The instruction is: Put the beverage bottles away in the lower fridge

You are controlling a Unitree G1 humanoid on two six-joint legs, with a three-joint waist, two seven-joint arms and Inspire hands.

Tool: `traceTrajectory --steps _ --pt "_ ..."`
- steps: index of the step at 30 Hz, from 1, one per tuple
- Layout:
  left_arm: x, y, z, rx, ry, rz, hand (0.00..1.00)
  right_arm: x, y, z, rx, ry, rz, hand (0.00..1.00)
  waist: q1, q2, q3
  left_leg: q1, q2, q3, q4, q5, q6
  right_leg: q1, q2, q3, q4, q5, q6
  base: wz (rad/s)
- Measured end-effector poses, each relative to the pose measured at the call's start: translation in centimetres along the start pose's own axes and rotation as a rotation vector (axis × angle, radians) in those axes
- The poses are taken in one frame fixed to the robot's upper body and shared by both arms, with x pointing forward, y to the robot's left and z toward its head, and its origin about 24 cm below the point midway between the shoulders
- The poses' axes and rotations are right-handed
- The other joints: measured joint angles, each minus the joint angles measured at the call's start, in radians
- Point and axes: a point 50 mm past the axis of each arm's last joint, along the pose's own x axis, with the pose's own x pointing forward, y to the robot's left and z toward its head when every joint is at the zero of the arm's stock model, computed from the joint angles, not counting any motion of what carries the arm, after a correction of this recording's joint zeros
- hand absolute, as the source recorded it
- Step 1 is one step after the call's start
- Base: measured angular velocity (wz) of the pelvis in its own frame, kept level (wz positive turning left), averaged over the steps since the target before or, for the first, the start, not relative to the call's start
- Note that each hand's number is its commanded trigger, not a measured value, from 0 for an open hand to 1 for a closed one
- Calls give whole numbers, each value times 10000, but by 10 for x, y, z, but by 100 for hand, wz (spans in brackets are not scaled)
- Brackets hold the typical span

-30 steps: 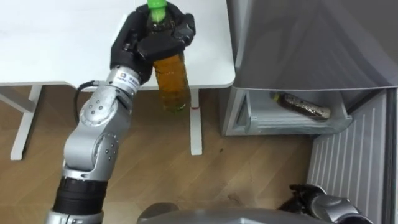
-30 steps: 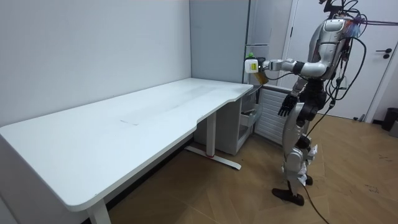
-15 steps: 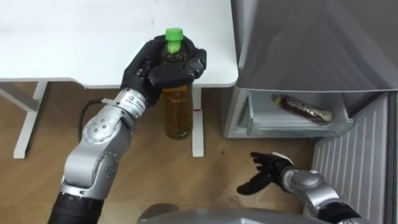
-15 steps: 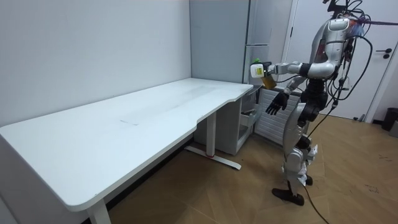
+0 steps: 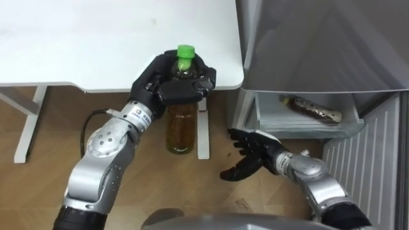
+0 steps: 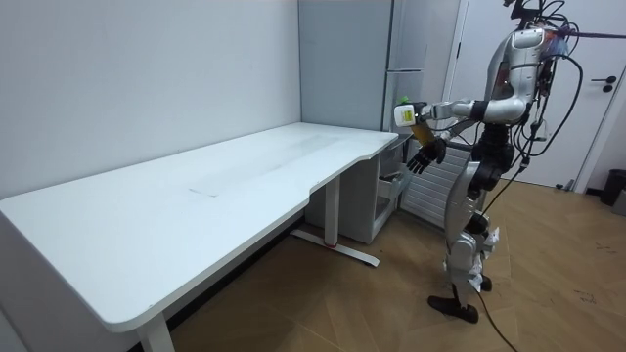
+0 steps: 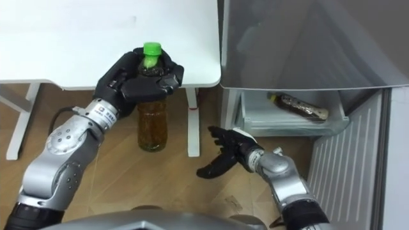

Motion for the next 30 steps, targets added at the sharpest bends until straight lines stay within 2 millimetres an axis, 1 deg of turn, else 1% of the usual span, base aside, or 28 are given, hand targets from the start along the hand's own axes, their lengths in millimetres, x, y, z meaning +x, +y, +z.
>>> traceTrajectory --steps 5,7,12,16,19,23,30 --pt "0 -4 -6 122 191 -188 100 0 8 4 393 -419 748 0 7 37 25 -12 9 -10 -11 -9 5 -31 10 1 56 1 -1 -1" --pt "0 -6 -7 271 129 -255 100 -1 11 12 324 -840 1075 0 11 76 52 -39 21 25 -31 -8 7 -142 12 56 160 1 -1 -6" --pt "2 -9 -17 143 332 -362 100 -3 19 28 216 -1606 1898 0 14 78 59 -14 24 73 -39 -5 10 -145 13 104 164 2 -1 -2" --pt "3 -13 -20 116 428 -600 100 -3 29 35 896 -2258 3007 0 21 43 76 -2 32 78 -36 -5 10 -143 12 98 155 2 -2 0" --pt "3 -17 -21 435 534 -821 100 -5 33 43 1149 -2778 3561 0 17 22 89 -7 33 74 -33 -6 9 -143 12 93 152 2 -2 0" --pt "4 -21 -21 428 531 -1122 100 -5 38 47 1520 -3132 4243 0 20 -69 143 -29 45 67 -30 -7 7 -155 26 107 156 4 -5 0" --pt "5 -26 -22 506 425 -1346 100 -6 39 46 1783 -3197 4380 0 22 -89 153 -92 47 67 -47 -7 7 -216 33 108 155 5 -5 0"
